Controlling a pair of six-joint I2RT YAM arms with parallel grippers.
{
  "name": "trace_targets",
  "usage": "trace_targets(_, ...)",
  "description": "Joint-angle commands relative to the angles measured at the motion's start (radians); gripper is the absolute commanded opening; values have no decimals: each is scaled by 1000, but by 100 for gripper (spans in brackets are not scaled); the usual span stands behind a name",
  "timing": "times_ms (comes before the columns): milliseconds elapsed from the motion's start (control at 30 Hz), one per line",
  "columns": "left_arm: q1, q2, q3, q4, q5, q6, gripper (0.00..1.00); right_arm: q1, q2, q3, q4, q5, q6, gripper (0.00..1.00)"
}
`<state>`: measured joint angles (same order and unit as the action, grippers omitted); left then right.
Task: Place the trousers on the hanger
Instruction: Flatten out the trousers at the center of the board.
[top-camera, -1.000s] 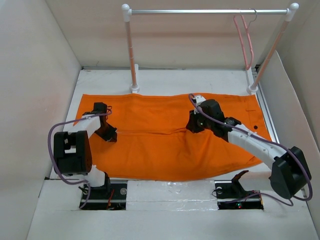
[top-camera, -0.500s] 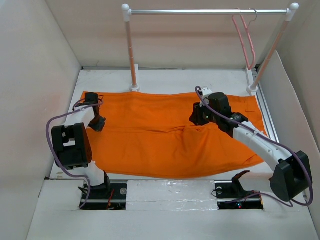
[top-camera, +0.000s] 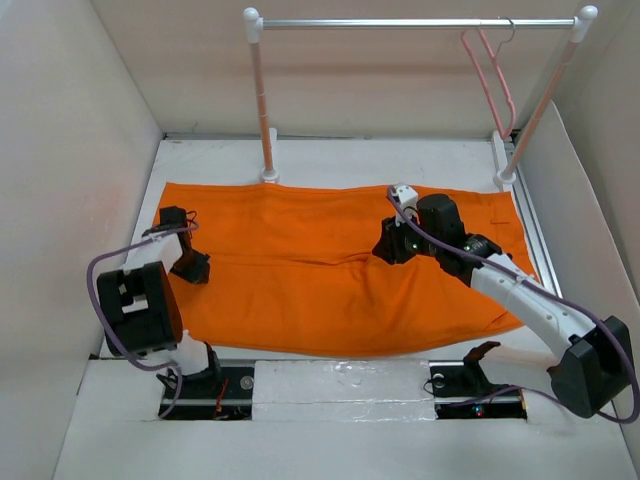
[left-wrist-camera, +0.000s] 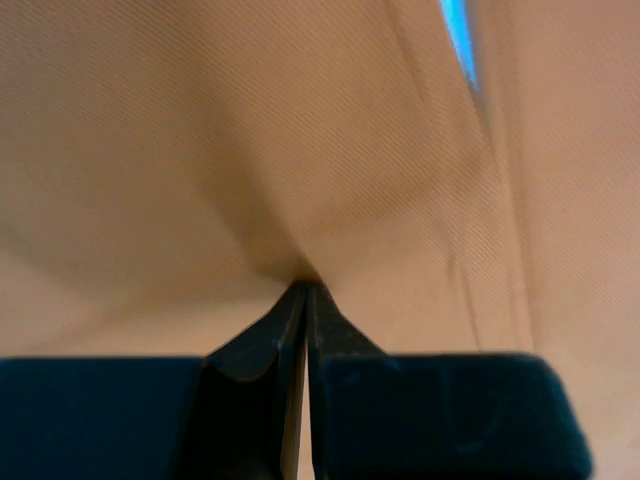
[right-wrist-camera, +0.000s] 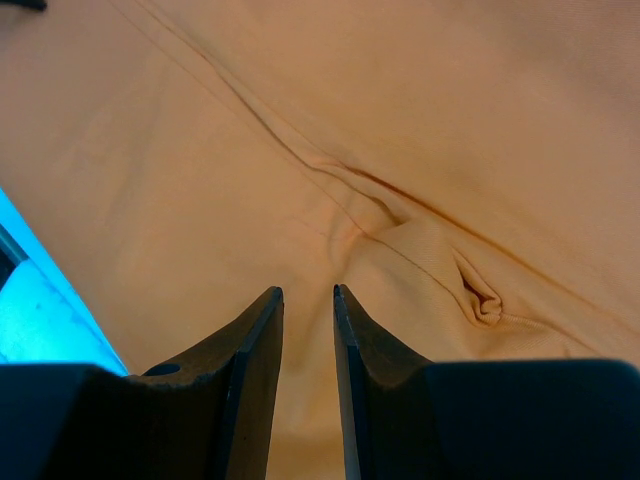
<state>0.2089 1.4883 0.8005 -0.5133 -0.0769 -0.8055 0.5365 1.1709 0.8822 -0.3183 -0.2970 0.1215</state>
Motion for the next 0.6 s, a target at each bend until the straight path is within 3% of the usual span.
trace_targets(0,-2,93,65,6,-38,-32,0,-7,-31,14,-7,-28,-37,32)
trace_targets(233,53,250,258,-31,-130,-6,0,-18,-45,12,-21,-54,-43,32)
trace_targets(467,72,107,338,-125,-259,48,0,-27,-43,9,-22,-79,-66,33)
trace_targets(567,72,26,277,-194,-303,-22,0,-27,-54,-6,-8,-103,-71,29)
